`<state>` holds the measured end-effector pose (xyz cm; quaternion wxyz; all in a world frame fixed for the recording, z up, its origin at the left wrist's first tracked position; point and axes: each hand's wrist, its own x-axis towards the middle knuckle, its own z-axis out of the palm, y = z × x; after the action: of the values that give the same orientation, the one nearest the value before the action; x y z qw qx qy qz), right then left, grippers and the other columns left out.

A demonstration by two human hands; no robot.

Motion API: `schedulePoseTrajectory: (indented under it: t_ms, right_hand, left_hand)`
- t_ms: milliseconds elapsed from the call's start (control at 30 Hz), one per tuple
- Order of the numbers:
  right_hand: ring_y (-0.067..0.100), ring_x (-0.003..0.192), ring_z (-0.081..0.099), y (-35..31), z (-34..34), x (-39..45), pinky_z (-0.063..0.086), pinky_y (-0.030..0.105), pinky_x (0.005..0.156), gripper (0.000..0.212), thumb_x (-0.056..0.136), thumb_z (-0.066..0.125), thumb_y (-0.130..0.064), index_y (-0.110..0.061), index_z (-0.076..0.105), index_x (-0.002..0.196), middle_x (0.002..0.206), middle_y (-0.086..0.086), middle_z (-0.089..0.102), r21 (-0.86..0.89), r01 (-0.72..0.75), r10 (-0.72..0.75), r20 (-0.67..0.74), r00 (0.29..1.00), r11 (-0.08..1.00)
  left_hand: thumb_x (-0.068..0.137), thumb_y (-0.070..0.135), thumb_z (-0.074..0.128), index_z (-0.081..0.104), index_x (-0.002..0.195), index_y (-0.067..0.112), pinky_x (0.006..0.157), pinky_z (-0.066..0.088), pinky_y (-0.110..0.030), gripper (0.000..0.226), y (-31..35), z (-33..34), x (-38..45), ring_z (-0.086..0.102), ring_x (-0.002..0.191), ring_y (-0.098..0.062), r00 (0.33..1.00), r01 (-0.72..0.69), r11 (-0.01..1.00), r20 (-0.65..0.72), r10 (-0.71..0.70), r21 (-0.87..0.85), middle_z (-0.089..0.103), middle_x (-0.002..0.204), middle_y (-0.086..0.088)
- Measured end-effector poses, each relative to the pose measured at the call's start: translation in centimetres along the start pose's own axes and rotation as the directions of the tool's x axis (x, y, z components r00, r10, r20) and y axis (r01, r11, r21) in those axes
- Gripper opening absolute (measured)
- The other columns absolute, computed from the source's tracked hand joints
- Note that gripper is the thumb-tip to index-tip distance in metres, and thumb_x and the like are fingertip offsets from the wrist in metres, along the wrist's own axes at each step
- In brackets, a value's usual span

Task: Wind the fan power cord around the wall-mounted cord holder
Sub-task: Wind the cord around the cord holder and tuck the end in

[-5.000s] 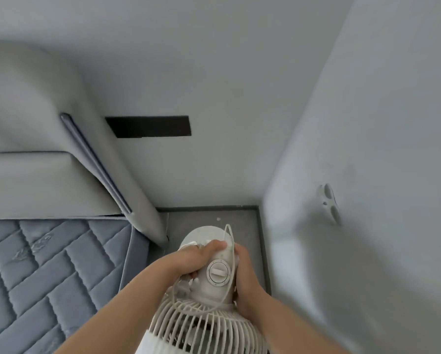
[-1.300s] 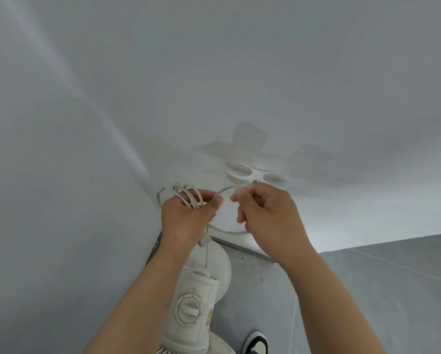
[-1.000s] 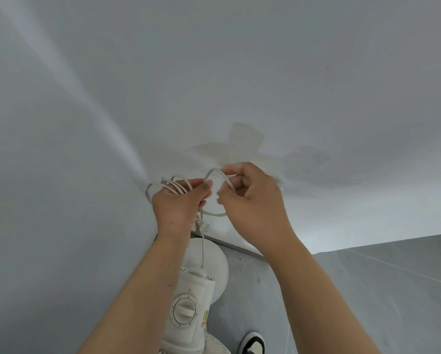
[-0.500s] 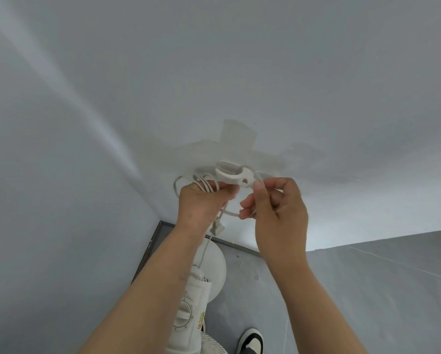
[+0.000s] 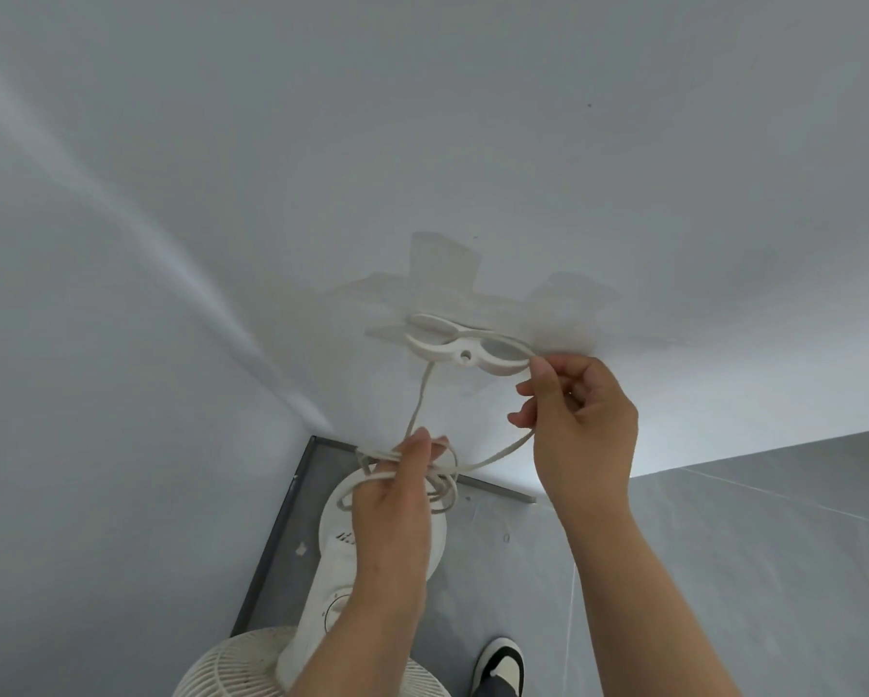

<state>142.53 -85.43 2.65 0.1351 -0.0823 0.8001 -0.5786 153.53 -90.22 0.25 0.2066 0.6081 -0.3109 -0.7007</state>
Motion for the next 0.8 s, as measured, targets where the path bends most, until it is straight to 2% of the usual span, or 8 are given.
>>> schedulePoseTrajectory:
  t_ms: [133, 267, 367, 467, 533, 633, 700, 800]
  right_hand:
    - [0.008, 0.045, 0.058, 0.8, 0.1, 0.3, 0.058, 0.037, 0.062, 0.012, 0.094, 0.056, -0.013, -0.009, 0.065, 0.088, 0.069, -0.001, 0.067, 0.081, -0.105, 0.101, 0.050, 0.994, 0.991]
    - [0.011, 0.039, 0.048, 1.9, 0.6, 0.6, 0.048, 0.032, 0.048, 0.018, 0.094, 0.059, -0.019, -0.006, 0.065, 0.083, 0.063, 0.000, 0.064, 0.141, -0.217, 0.203, 0.105, 0.974, 0.966]
    - [0.011, 0.040, 0.042, 2.7, 1.3, 0.8, 0.038, 0.026, 0.041, 0.020, 0.095, 0.056, -0.019, -0.004, 0.065, 0.084, 0.060, 0.001, 0.058, 0.172, -0.272, 0.246, 0.158, 0.956, 0.947]
    - [0.010, 0.039, 0.033, 4.0, 2.4, 0.8, 0.029, 0.023, 0.041, 0.032, 0.098, 0.049, -0.028, -0.008, 0.059, 0.075, 0.051, -0.001, 0.043, 0.118, -0.304, 0.275, 0.215, 0.937, 0.945]
    - [0.013, 0.042, 0.032, 5.0, 3.3, 0.4, 0.029, 0.025, 0.046, 0.049, 0.097, 0.043, -0.047, -0.012, 0.050, 0.064, 0.043, -0.007, 0.036, 0.018, -0.304, 0.289, 0.263, 0.921, 0.953]
    - [0.012, 0.044, 0.034, 5.8, 4.2, -0.7, 0.032, 0.025, 0.049, 0.061, 0.097, 0.028, -0.055, -0.015, 0.040, 0.052, 0.039, -0.010, 0.034, -0.089, -0.238, 0.254, 0.327, 0.910, 0.967]
    - [0.009, 0.041, 0.033, 5.6, 5.0, -1.4, 0.031, 0.023, 0.046, 0.062, 0.098, 0.024, -0.052, -0.014, 0.039, 0.052, 0.040, -0.009, 0.034, -0.064, -0.225, 0.233, 0.361, 0.903, 0.972]
    - [0.012, 0.044, 0.031, 5.3, 5.9, -2.1, 0.030, 0.026, 0.049, 0.061, 0.100, 0.021, -0.047, -0.010, 0.039, 0.056, 0.045, -0.005, 0.033, -0.042, -0.207, 0.207, 0.393, 0.896, 0.977]
  left_hand:
    - [0.092, 0.036, 0.057, 0.075, 0.094, 0.012, 0.063, 0.044, -0.012, 0.030, -0.6, 0.2, -0.8, 0.059, 0.073, -0.005, 0.997, -0.016, 0.992, 0.074, 0.007, 0.127, 0.072, 0.082, 0.004]
    - [0.089, 0.048, 0.052, 0.065, 0.123, 0.015, 0.083, 0.044, -0.020, 0.049, -1.1, -0.7, -1.3, 0.061, 0.097, -0.011, 0.985, -0.073, 0.945, 0.170, 0.019, 0.318, 0.070, 0.105, 0.001]
    - [0.081, 0.060, 0.054, 0.076, 0.090, 0.017, 0.059, 0.040, -0.006, 0.048, -0.4, -1.7, -2.0, 0.057, 0.071, -0.005, 0.966, -0.082, 0.862, 0.253, -0.055, 0.501, 0.064, 0.079, 0.007]
    - [0.084, 0.056, 0.062, 0.080, 0.076, 0.017, 0.085, 0.049, -0.019, 0.043, 1.9, -3.3, -1.9, 0.071, 0.089, -0.006, 0.798, -0.130, 0.729, 0.507, -0.326, 0.672, 0.078, 0.094, 0.003]
    - [0.087, 0.041, 0.064, 0.079, 0.068, 0.013, 0.085, 0.052, -0.025, 0.037, 3.8, -4.1, -1.5, 0.074, 0.088, -0.013, 0.665, -0.152, 0.843, 0.684, -0.300, 0.517, 0.078, 0.097, -0.004]
    - [0.085, 0.033, 0.058, 0.078, 0.068, 0.014, 0.067, 0.055, -0.024, 0.033, 5.9, -3.8, -0.3, 0.073, 0.075, -0.015, 0.782, -0.187, 0.961, 0.623, 0.021, 0.203, 0.078, 0.096, -0.007]
    - [0.091, 0.025, 0.058, 0.077, 0.084, 0.018, 0.069, 0.055, -0.022, 0.022, 6.0, -2.6, 1.2, 0.072, 0.083, -0.012, 0.859, -0.303, 0.925, 0.485, 0.162, 0.228, 0.078, 0.096, 0.000]
    - [0.093, 0.020, 0.060, 0.073, 0.088, 0.028, 0.085, 0.053, -0.023, 0.016, 5.3, -1.0, 3.3, 0.067, 0.088, 0.004, 0.888, -0.396, 0.839, 0.388, 0.247, 0.374, 0.076, 0.092, 0.012]
